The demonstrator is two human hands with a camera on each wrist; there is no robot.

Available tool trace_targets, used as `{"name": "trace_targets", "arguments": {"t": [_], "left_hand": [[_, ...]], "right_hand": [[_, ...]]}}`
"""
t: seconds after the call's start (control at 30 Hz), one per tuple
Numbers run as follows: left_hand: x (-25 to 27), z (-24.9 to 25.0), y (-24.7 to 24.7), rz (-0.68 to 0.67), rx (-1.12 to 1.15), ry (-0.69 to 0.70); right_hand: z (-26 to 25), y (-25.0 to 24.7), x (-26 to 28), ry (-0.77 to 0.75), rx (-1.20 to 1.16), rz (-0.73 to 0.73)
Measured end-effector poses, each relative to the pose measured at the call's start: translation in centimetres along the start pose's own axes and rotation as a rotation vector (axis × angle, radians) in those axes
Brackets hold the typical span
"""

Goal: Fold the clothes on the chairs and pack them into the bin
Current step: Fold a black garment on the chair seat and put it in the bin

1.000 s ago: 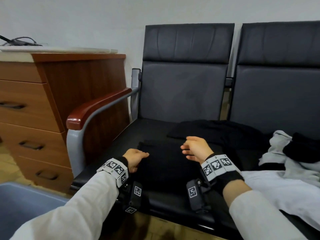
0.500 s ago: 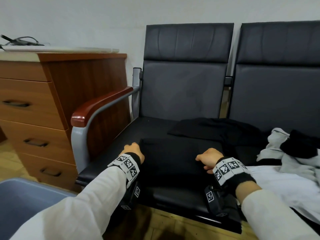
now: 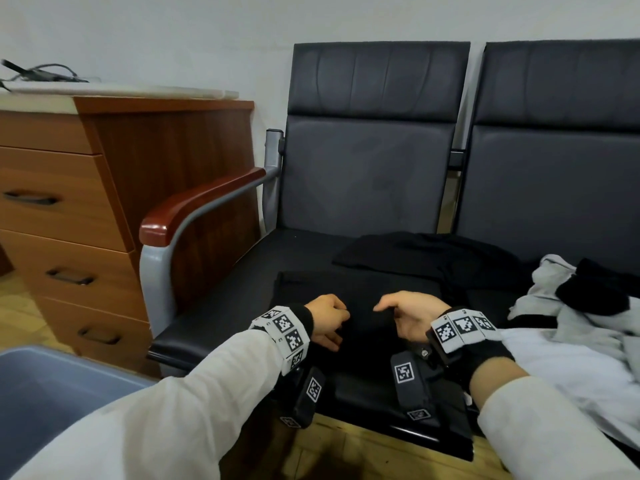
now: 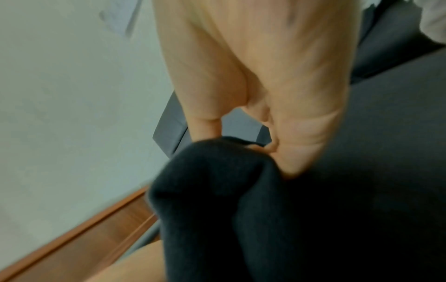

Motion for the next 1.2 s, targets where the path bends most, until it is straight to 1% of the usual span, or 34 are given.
{"name": "trace_targets", "arguments": {"t": [0.03,0.1,0.2,0.27,0.33,0.37,0.4,0.43,0.5,0.57,0.63,0.7,0.73,0.83,0.9,0.93,1.07,1.2], "left_hand": [[0.1,0.1,0.0,-0.025,0.043,-0.032],[0.0,0.0,-0.4,-0.042,0.147,-0.093],[0.3,-0.1,-1.7,-0.01,0.279,-0.142],[-0.1,-0.2,-3.3,0.049,0.294,-0.117],[-0.6,-0.2,-5.0,0.086,0.405,-0.055],[-0.7,-0.2,-5.7,0.096,0.469,-0.021],[-0.9,-0.5,-6.3,0.129,0.472,-0.008],[-0.9,-0.7,-6.9,0.169,0.429,-0.007],[-0.9,-1.1,-7.7,0.236,0.31,0.006],[-0.8,-1.0,-8.2,0.268,0.291,0.035],[-0.8,-1.0,-8.9,0.267,0.318,0.046],[-0.7,-1.5,-9.4,0.293,0.285,0.027],[-0.8,-1.7,-9.6,0.324,0.215,0.008],[-0.5,-2.0,-10.6,0.451,-0.146,-0.054],[-0.3,-2.2,-11.2,0.487,-0.345,-0.097],[-0.4,-2.3,-11.4,0.49,-0.399,-0.118],[-0.7,-2.9,-11.5,0.502,-0.492,-0.145],[-0.6,-2.5,-10.4,0.464,-0.46,-0.106]], "right_hand": [[-0.3,0.2,0.0,-0.027,-0.065,-0.02],[-1.2,1.0,0.1,-0.103,-0.118,-0.023],[-2.9,4.0,0.6,-0.249,-0.09,0.0],[-3.7,6.3,1.0,-0.303,-0.049,-0.061],[-4.3,8.2,1.1,-0.321,-0.034,-0.195],[-4.5,8.7,1.2,-0.32,-0.027,-0.233],[-4.6,8.8,1.1,-0.315,-0.023,-0.231],[-4.7,8.5,1.0,-0.321,-0.01,-0.209],[-4.5,7.6,0.4,-0.322,0.002,-0.114],[-4.1,6.5,-0.1,-0.304,0.047,0.0],[-3.4,5.9,-0.6,-0.272,0.112,0.052],[-2.7,5.9,-0.9,-0.229,0.162,0.048],[-2.5,6.0,-1.1,-0.216,0.179,0.047],[-2.2,6.1,-1.2,-0.2,0.192,0.043],[-2.1,6.3,-1.2,-0.185,0.203,0.028],[-2.1,6.4,-1.2,-0.177,0.208,0.024],[-1.9,6.5,-1.2,-0.17,0.219,0.036],[-1.6,6.5,-1.3,-0.124,0.208,0.04]]}}
Point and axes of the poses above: each hand's wrist, its own x-axis away from the middle knuckle, its own y-axis out of the palm, z = x × y, the point moved 4 cm from there along -x, towards the middle knuckle, and after that the axes turned 7 degrees about x, right-handed, at the moved point
